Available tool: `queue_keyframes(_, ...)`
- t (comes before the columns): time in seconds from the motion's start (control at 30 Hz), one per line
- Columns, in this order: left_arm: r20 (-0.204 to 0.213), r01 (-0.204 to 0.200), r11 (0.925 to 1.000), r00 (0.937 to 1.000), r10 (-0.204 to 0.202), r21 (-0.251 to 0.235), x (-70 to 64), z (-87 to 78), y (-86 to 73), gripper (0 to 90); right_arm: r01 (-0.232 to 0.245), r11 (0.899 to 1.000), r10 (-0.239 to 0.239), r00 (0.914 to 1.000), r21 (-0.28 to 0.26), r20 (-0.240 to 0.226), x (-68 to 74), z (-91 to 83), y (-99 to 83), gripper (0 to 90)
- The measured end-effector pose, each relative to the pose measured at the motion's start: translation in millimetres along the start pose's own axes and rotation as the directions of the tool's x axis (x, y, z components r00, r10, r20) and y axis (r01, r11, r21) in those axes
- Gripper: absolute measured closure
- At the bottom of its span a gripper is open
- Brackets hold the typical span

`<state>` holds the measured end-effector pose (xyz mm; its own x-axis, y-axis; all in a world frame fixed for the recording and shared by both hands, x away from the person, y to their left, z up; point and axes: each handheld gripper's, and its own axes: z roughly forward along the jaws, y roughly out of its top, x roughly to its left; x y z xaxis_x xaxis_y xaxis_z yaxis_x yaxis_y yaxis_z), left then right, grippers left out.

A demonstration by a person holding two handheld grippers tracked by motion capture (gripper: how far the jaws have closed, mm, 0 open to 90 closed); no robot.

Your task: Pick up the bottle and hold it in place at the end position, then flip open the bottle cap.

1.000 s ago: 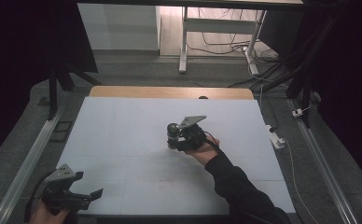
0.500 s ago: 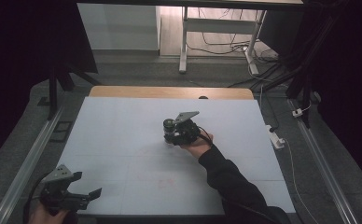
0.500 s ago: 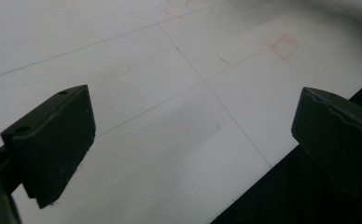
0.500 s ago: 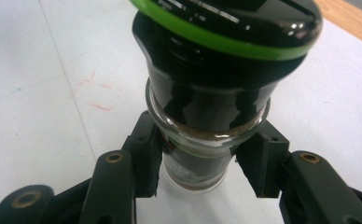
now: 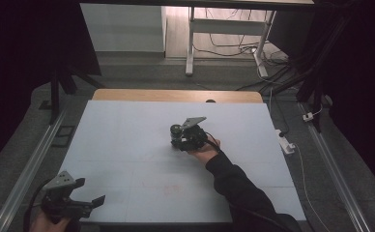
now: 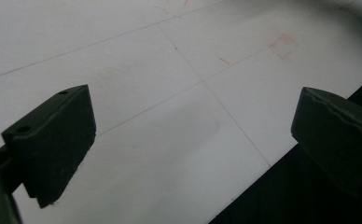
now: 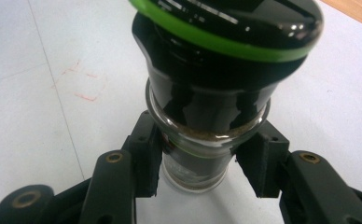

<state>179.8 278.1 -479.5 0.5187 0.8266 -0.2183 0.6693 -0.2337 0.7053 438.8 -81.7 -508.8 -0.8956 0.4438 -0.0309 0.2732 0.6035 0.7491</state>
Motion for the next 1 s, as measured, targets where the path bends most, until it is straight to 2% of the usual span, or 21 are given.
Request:
queue_keyframes(0.57,0.009,0.005,1.0000,0.9999,-0.006,0.006,0.9,0.2,0.1,0.7,0.005,1.000,-0.005,0.9999,-0.012,0.013,1.7,0.0,-2.6,53.1)
queue_keyframes(1.0,0.032,-0.021,0.9997,0.9993,0.021,0.009,-0.8,0.5,1.6,0.0,0.004,1.000,-0.004,0.9999,-0.015,0.016,2.0,0.2,-3.2,53.1)
